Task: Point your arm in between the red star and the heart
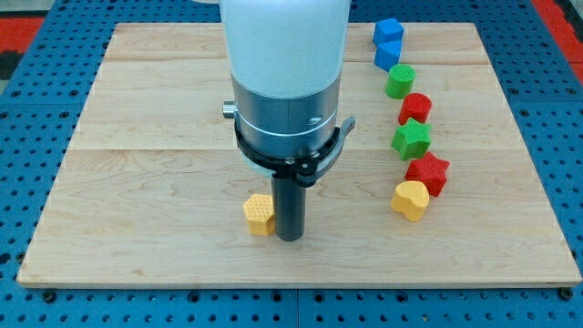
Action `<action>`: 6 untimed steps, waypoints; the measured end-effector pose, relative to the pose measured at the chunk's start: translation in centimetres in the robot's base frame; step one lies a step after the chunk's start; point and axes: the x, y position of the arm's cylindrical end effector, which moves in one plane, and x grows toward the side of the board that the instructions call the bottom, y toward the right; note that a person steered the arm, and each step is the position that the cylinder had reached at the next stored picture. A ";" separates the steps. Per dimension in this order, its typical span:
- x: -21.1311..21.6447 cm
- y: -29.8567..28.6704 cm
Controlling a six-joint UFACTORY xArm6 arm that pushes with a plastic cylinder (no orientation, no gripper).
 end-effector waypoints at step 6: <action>-4.4 17.4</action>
